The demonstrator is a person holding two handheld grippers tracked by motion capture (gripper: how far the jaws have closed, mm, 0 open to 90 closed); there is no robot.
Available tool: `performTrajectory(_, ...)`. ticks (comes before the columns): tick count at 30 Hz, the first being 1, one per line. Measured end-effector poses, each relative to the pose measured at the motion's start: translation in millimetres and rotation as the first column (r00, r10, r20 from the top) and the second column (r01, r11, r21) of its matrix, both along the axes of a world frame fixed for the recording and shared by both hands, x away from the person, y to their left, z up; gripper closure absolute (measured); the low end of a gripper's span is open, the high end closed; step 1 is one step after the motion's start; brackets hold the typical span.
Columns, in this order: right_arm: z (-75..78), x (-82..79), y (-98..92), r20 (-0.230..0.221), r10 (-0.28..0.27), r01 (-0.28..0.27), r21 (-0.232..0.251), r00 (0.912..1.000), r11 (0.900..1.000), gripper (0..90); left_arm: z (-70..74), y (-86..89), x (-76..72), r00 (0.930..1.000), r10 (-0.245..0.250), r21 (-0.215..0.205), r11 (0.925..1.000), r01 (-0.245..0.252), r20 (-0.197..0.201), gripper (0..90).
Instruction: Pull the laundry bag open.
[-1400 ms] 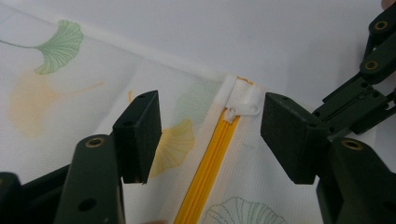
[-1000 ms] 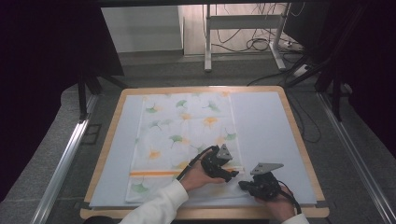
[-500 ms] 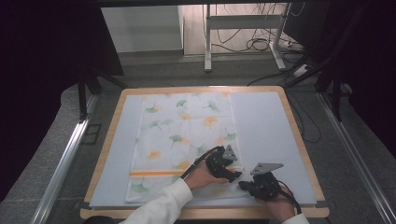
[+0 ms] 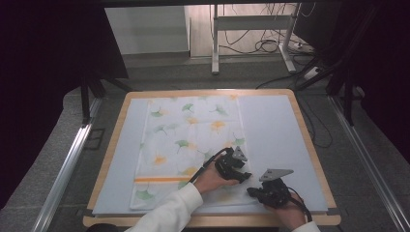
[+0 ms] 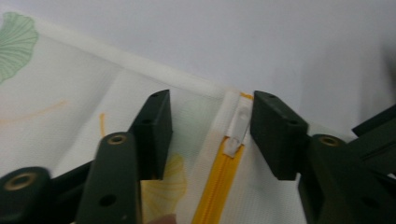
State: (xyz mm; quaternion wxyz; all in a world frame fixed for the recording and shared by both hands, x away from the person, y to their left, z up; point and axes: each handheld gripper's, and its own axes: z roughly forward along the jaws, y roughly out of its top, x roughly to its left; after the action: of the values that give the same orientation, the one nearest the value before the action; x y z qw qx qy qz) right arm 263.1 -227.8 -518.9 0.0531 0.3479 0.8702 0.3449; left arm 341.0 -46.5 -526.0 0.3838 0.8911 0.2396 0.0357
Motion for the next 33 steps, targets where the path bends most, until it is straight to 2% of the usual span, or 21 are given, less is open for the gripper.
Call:
performTrajectory(7,-0.1,0.2,-0.1,-0.001,0.000,0.000,0.001,1.0000,1.000,89.0,0.1,2.1,0.3,0.9992,-0.028,-0.017,0.9995,0.027,-0.029,65.2)
performTrajectory(14,-0.3,0.5,-0.1,-0.002,-0.002,0.002,0.003,1.0000,1.000,89.0,-0.1,0.0,-2.6,0.9990,-0.035,-0.020,0.9992,0.034,-0.027,73.4)
performTrajectory(20,-0.5,0.8,-0.4,-0.004,-0.001,0.001,0.004,1.0000,1.000,89.0,0.6,-0.8,-3.1,0.9998,-0.016,-0.018,0.9997,0.016,-0.012,79.3)
performTrajectory(21,-0.5,0.8,-0.4,-0.004,-0.001,0.001,0.005,1.0000,1.000,89.0,1.2,-0.8,-3.5,0.9997,-0.017,-0.021,0.9996,0.017,-0.017,84.0)
performTrajectory(28,-0.7,1.8,-0.5,-0.003,-0.002,0.002,0.003,1.0000,1.000,89.0,1.8,-5.7,-4.9,0.9997,-0.005,0.006,1.0000,0.005,-0.024,83.5)
performTrajectory(32,-0.8,1.8,-0.2,-0.006,-0.003,0.003,0.005,1.0000,1.000,89.0,3.0,-6.8,-5.8,0.9999,-0.015,0.034,0.9993,0.015,-0.008,82.5)
performTrajectory(33,-0.8,1.9,-0.3,-0.007,-0.004,0.004,0.006,1.0000,1.000,88.9,2.3,-7.5,-6.6,0.9999,-0.001,0.015,0.9999,0.002,-0.017,83.1)
